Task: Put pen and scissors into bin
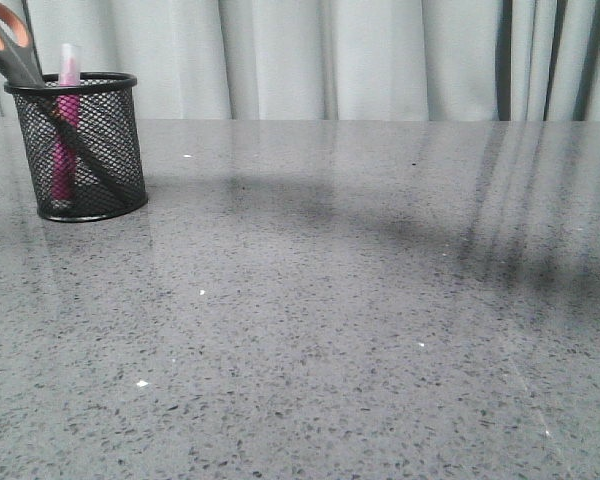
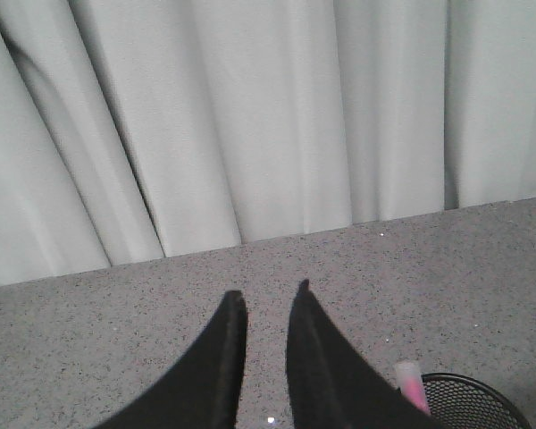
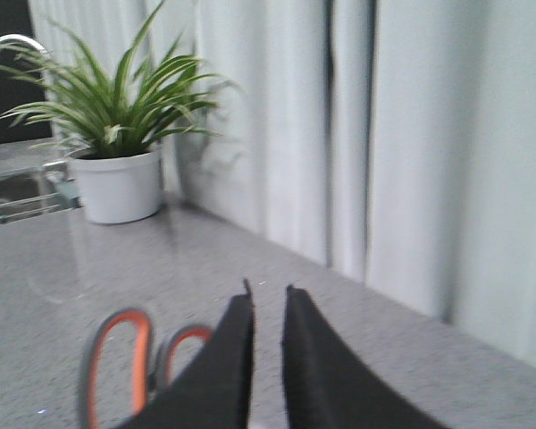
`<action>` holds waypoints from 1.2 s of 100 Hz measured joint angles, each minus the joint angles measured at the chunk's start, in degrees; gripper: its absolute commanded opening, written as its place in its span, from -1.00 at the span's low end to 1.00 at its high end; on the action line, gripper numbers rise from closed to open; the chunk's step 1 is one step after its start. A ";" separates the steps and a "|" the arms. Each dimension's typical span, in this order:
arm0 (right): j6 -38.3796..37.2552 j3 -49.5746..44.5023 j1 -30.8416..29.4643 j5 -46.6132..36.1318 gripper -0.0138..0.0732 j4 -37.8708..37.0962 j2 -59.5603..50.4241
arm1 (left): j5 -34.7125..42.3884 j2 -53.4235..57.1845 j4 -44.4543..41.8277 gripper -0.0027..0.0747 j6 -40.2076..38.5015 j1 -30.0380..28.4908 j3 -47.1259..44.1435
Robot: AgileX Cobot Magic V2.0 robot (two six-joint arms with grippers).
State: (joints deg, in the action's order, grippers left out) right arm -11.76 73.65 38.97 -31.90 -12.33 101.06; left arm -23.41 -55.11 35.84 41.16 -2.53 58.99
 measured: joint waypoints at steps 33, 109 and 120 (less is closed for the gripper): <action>0.98 -3.84 -9.51 14.15 -0.83 0.00 -16.52 | 0.47 2.01 0.00 -0.99 0.00 0.00 -0.54; 1.33 -58.59 -29.58 2.89 -0.83 0.22 -67.17 | 13.54 45.40 3.42 -0.99 -0.13 0.00 -39.52; 1.33 -63.73 -29.58 5.10 -0.83 0.22 -73.58 | 12.64 49.31 4.27 -0.99 -0.13 0.00 -42.25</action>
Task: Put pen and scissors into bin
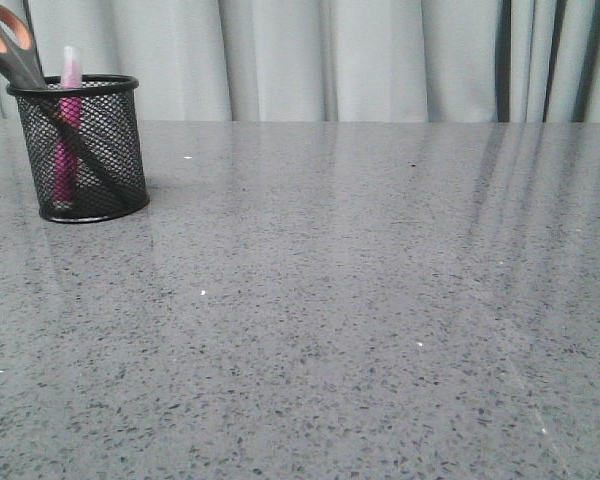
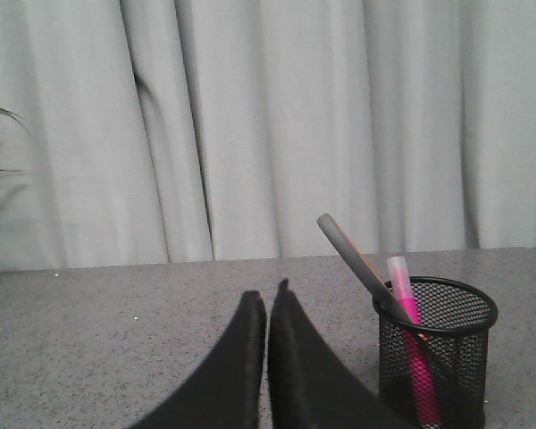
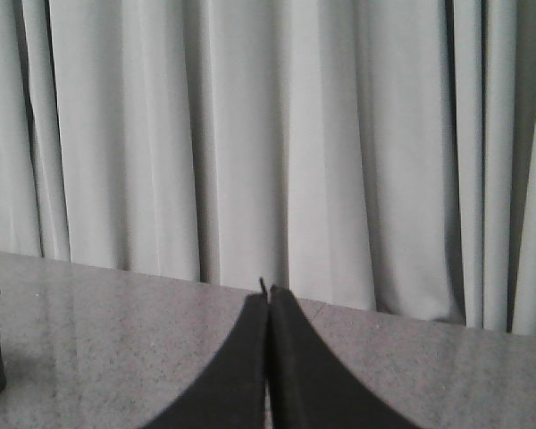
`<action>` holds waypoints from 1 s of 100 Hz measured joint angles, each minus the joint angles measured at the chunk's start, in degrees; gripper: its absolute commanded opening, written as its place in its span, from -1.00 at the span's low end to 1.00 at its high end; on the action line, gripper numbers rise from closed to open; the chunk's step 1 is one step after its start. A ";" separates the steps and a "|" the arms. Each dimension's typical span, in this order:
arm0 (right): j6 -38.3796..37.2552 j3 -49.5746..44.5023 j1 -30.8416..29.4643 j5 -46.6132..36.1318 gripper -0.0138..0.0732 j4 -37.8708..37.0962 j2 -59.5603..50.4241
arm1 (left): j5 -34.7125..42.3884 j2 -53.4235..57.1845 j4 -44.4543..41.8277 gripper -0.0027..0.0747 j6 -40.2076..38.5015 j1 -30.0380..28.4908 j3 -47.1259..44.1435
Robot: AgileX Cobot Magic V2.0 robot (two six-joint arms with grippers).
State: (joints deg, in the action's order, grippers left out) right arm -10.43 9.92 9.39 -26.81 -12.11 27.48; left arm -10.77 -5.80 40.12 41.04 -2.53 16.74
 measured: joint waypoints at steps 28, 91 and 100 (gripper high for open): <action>0.00 -4.73 0.00 1.45 -0.84 0.12 -5.93 | -0.22 2.00 0.36 -0.99 -0.02 0.00 -1.41; 0.00 -4.76 0.00 1.67 -0.84 0.20 -6.06 | -0.22 2.00 0.39 -0.99 -0.12 0.00 -1.41; 0.00 -4.76 0.00 1.67 -0.84 0.20 -6.06 | -0.22 2.00 0.39 -0.99 -0.12 0.00 -1.41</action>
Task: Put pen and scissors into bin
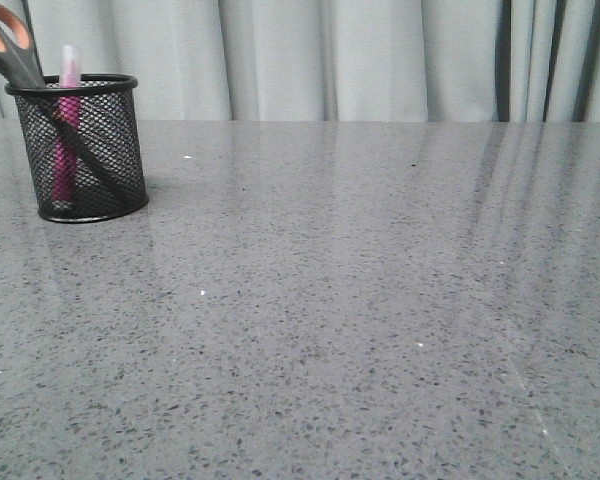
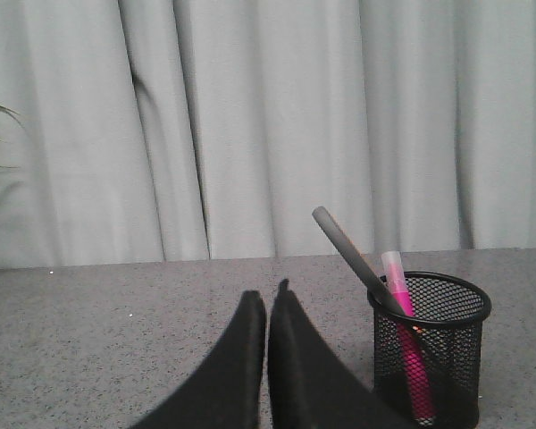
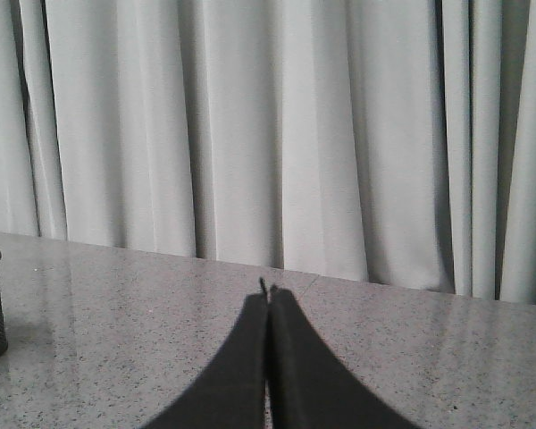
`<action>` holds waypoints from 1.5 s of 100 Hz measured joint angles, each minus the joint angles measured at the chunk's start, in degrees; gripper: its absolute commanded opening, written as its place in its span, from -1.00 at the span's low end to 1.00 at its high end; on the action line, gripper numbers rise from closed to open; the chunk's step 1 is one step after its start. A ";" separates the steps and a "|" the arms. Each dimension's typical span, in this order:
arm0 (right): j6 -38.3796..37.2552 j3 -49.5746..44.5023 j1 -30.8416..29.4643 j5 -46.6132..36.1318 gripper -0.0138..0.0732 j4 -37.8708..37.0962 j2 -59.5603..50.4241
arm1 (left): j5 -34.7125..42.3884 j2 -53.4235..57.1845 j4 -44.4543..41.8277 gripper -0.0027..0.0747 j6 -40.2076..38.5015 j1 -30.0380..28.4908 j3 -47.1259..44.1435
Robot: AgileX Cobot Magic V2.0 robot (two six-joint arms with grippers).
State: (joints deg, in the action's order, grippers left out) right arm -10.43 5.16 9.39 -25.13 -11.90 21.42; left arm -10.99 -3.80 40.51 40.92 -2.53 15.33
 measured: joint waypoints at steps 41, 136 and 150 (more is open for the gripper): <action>0.00 0.00 0.00 0.00 -0.84 0.00 0.00 | 8.76 0.69 -33.74 -0.99 -33.03 0.00 -9.38; 0.00 0.00 0.00 0.13 -0.84 0.00 0.00 | 8.48 3.97 -36.39 -0.99 -38.38 3.02 -15.42; 0.00 0.00 0.00 0.13 -0.84 0.00 0.00 | 8.48 3.97 -36.30 -0.99 -38.38 3.02 -15.42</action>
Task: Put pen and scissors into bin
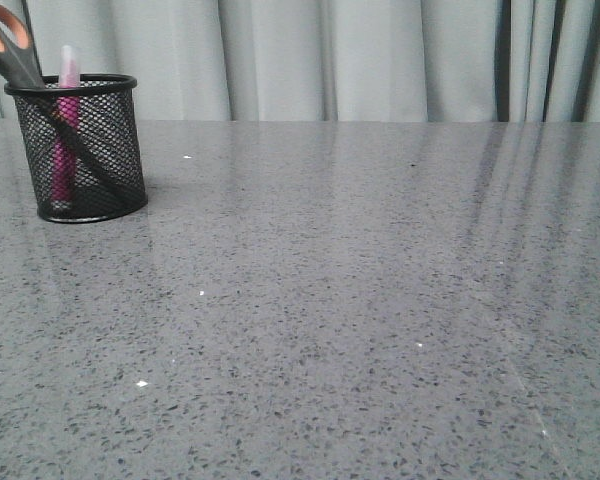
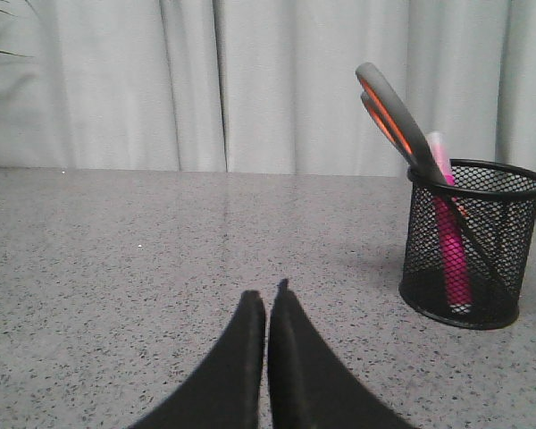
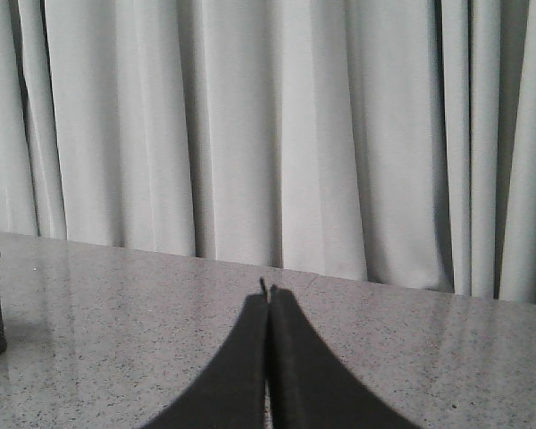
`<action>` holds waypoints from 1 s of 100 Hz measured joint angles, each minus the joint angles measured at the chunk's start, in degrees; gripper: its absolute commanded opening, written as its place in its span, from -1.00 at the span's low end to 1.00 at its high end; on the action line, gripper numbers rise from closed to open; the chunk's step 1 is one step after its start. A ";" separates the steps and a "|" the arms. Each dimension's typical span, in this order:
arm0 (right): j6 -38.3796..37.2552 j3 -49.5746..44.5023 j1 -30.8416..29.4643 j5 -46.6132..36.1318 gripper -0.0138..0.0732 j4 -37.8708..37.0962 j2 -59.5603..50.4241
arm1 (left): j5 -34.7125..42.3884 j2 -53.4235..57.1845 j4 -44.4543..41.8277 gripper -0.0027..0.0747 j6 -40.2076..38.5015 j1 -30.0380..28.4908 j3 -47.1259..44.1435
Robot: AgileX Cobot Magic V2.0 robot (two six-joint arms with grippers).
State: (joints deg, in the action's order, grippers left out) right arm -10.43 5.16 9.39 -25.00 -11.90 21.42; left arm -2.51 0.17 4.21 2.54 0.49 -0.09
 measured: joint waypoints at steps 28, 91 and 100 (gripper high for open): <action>0.00 0.00 3.46 0.04 -0.84 0.00 -0.49 | 0.00 0.00 0.04 -0.99 0.00 0.00 0.00; 6.79 -2.70 -6.01 24.49 -0.84 8.54 -12.28 | 0.00 0.00 0.04 -0.99 0.00 0.00 0.00; 7.43 -5.16 -6.59 25.49 -0.84 8.54 -16.13 | 0.00 0.00 0.04 -0.99 0.00 0.00 0.00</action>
State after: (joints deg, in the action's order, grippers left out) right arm -3.00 0.00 2.81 0.49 -3.36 5.29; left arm -2.51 0.17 4.25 2.54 0.49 -0.09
